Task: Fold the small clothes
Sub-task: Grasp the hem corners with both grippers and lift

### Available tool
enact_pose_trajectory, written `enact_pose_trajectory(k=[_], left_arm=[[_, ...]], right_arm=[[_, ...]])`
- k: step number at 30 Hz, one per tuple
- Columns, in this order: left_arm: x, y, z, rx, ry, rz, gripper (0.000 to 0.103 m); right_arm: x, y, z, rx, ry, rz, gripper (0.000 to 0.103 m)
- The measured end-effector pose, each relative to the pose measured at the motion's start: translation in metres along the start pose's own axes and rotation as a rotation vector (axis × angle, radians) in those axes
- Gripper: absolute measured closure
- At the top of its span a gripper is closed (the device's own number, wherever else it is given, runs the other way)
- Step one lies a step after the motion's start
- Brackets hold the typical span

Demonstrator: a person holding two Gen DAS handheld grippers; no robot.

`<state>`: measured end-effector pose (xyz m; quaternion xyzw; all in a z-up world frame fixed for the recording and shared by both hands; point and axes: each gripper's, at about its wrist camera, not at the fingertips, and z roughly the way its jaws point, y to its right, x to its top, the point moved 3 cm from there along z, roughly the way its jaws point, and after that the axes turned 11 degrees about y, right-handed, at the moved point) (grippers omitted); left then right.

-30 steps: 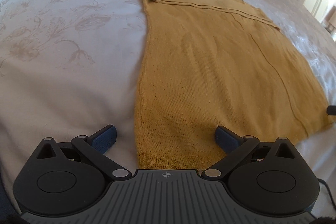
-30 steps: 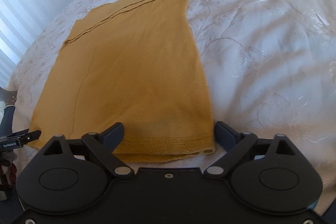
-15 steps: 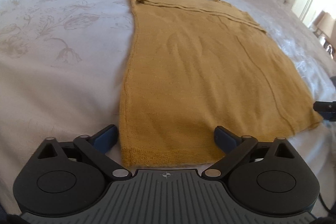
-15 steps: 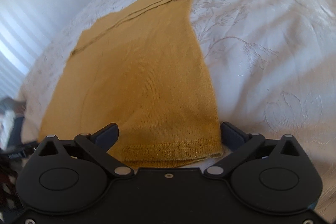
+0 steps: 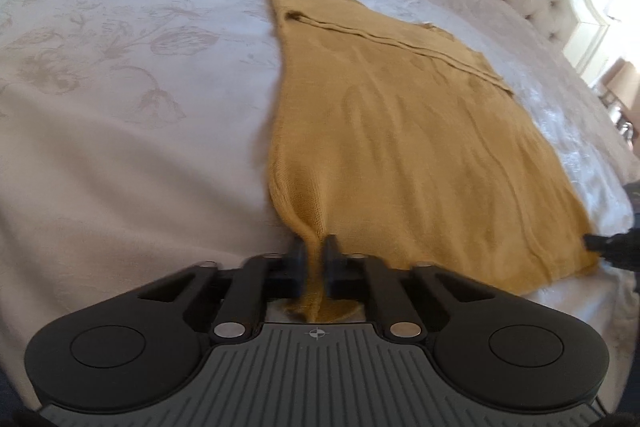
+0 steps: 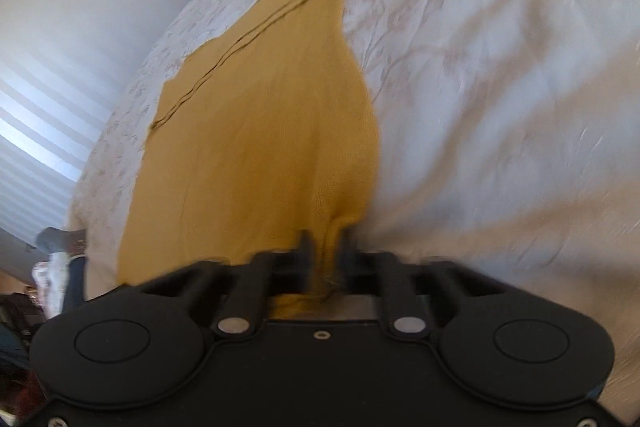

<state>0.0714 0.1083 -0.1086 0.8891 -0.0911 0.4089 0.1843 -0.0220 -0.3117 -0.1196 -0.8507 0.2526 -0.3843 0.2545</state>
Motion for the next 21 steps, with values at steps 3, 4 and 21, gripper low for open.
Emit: enact_pose_trajectory(k=[3,4,21], left_arm=[[0.002,0.007,-0.005,-0.017,0.028,0.015,0.097],[0.003,0.008,-0.008,-0.021,0.04,0.019,0.097],[0.052,0.007,-0.027,-0.061,0.195,-0.121,0.098]], right_arm=[[0.001,-0.012,-0.004,-0.007,0.021,-0.07,0.085],[0.002,-0.015,-0.007,0.01,0.034,-0.072,0.085],[0.039,-0.036,-0.028,0.117,0.173,-0.025,0.085]])
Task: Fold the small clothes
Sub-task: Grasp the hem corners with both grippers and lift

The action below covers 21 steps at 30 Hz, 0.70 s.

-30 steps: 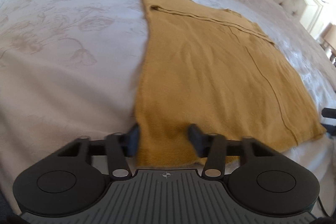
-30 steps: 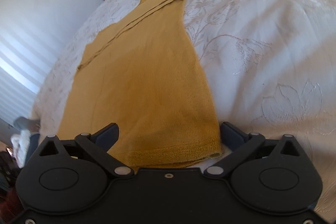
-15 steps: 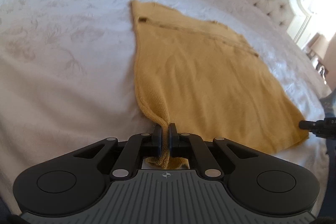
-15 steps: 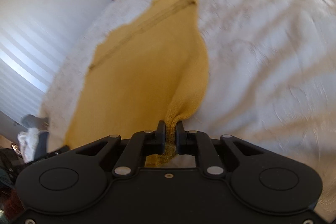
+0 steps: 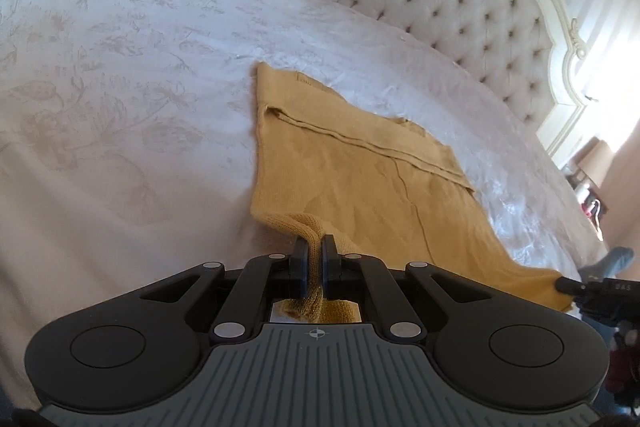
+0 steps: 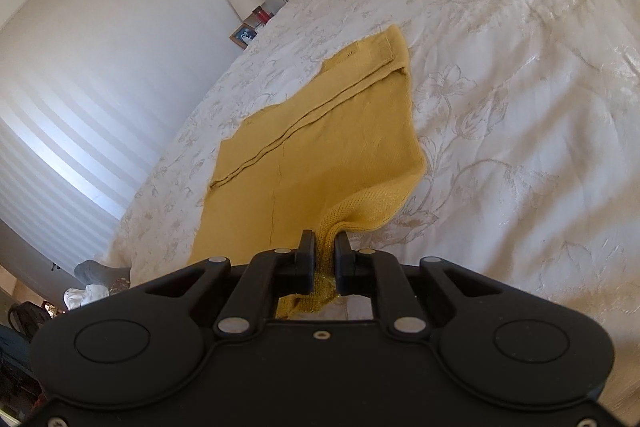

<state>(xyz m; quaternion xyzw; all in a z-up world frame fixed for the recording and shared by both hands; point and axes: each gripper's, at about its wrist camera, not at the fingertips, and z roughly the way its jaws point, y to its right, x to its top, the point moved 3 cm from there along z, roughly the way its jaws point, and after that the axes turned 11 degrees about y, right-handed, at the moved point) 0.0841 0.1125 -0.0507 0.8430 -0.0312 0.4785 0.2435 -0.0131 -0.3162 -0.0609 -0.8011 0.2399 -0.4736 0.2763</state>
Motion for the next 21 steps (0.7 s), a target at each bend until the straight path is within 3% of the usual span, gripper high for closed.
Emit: enact_pose_trajectory(k=[11,21], left_arm=[[0.018,-0.01,0.013,0.001,0.024,-0.049,0.098],[0.078,-0.001,0.059,-0.032,0.126,-0.009,0.097]], right_arm=[[0.027,-0.004,0.014,0.044,0.055,0.031,0.085],[0.097,-0.012,0.074,0.069,0.136,-0.018,0.085]])
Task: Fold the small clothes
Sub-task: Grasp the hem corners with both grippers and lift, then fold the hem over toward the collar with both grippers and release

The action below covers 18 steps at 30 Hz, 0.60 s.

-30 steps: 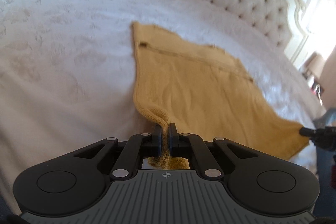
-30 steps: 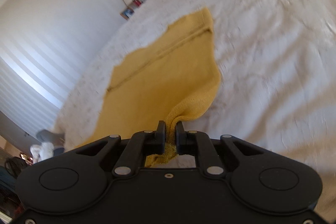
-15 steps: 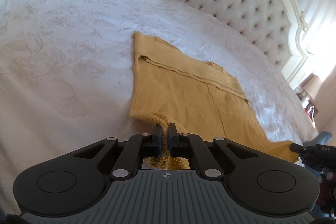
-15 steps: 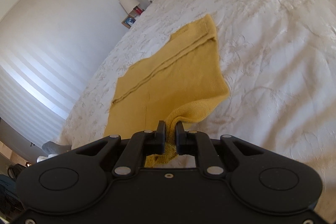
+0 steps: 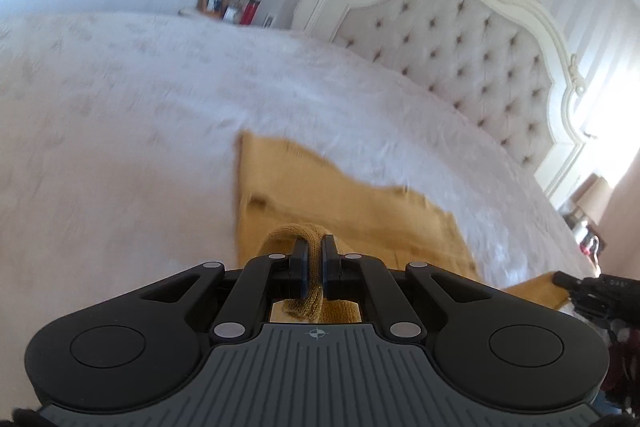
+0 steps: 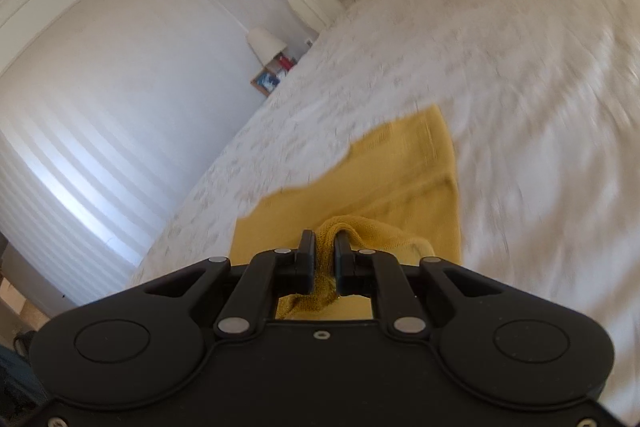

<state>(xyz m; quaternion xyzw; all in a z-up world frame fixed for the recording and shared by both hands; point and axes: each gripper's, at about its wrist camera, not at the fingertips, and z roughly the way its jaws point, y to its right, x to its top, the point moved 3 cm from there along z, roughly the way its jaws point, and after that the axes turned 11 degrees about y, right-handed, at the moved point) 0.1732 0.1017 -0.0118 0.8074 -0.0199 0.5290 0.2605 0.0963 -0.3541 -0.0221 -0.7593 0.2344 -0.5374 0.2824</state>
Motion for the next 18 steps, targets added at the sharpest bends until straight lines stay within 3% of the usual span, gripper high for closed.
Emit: enact_pose_trajectory(k=[9,18], left_arm=[[0.035,0.0,0.081,0.018,0.055,0.004,0.097],[0.034,-0.017,0.152,0.086,0.003,0.029,0.097]], right_arm=[[0.04,0.014,0.101,-0.035,0.043,-0.013,0.085],[0.046,0.043,0.179,-0.156,0.031,-0.02,0.086]])
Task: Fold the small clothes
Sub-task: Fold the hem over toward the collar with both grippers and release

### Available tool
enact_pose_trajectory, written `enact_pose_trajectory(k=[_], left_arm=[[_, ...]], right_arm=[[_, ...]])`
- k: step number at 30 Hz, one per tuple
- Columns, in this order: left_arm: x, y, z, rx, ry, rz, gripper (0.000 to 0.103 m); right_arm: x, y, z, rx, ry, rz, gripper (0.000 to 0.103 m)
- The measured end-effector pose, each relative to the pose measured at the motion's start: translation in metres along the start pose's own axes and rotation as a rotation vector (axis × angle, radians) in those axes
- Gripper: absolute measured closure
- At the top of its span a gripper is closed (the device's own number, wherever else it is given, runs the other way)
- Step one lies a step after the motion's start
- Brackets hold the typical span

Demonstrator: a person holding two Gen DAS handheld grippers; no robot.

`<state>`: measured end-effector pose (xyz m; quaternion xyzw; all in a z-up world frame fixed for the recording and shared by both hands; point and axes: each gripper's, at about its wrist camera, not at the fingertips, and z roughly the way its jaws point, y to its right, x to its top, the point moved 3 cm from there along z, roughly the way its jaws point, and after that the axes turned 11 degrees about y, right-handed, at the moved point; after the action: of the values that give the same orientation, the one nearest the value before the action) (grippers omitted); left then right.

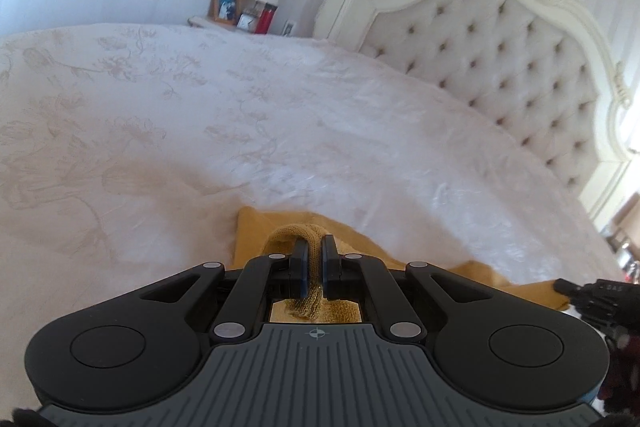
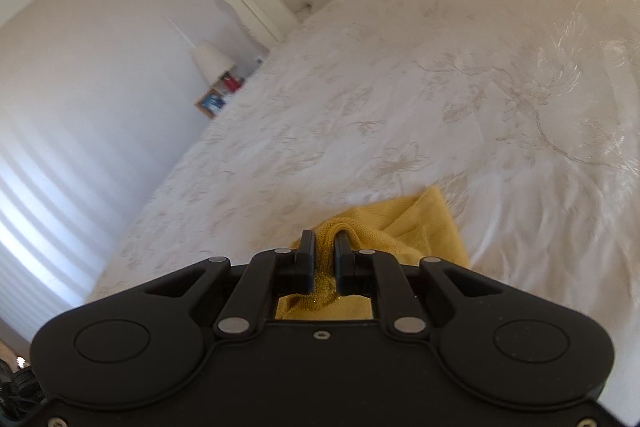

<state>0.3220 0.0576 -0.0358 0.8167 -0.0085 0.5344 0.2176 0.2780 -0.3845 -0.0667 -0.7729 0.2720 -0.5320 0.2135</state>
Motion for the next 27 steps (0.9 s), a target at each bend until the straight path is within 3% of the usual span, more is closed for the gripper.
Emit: enact_pose_trajectory(k=[4,5,6,7,8,9,10,14,17,22,27], left_arm=[[-0.008,-0.006,0.027,0.018,-0.034,0.007,0.096],[-0.01,-0.008,0.031,0.016,-0.03,-0.002,0.094],[-0.012,-0.012,0.036,0.01,-0.038,-0.02,0.084],[-0.012,-0.014,0.041,0.007,-0.058,-0.038,0.058],[-0.012,-0.018,0.044,0.009,-0.069,-0.052,0.048],[-0.011,-0.02,0.042,0.008,-0.061,-0.057,0.039],[-0.008,-0.02,0.041,0.012,-0.046,-0.05,0.035],[-0.001,-0.008,0.014,0.025,0.005,0.055,0.027],[-0.013,0.013,-0.006,0.018,-0.013,0.186,0.023],[-0.053,0.046,-0.019,-0.029,-0.115,0.342,0.023],[-0.075,0.061,-0.005,-0.05,-0.19,0.406,0.023]], right_arm=[[-0.007,0.007,0.026,-0.071,-0.034,-0.053,0.084],[-0.009,0.008,0.03,-0.085,-0.04,-0.064,0.079],[-0.011,0.01,0.031,-0.102,-0.034,-0.067,0.078],[-0.011,0.012,0.032,-0.112,-0.023,-0.062,0.073],[-0.01,0.014,0.03,-0.115,-0.01,-0.053,0.067],[-0.009,0.015,0.027,-0.117,0.01,-0.05,0.047],[-0.006,0.015,0.022,-0.12,0.032,-0.057,0.037],[0.0,0.001,-0.005,-0.106,0.071,-0.171,0.037],[-0.014,-0.02,-0.022,-0.084,0.045,-0.33,0.037],[-0.058,-0.051,-0.033,-0.035,-0.051,-0.528,0.037],[-0.086,-0.067,-0.021,-0.027,-0.136,-0.617,0.038]])
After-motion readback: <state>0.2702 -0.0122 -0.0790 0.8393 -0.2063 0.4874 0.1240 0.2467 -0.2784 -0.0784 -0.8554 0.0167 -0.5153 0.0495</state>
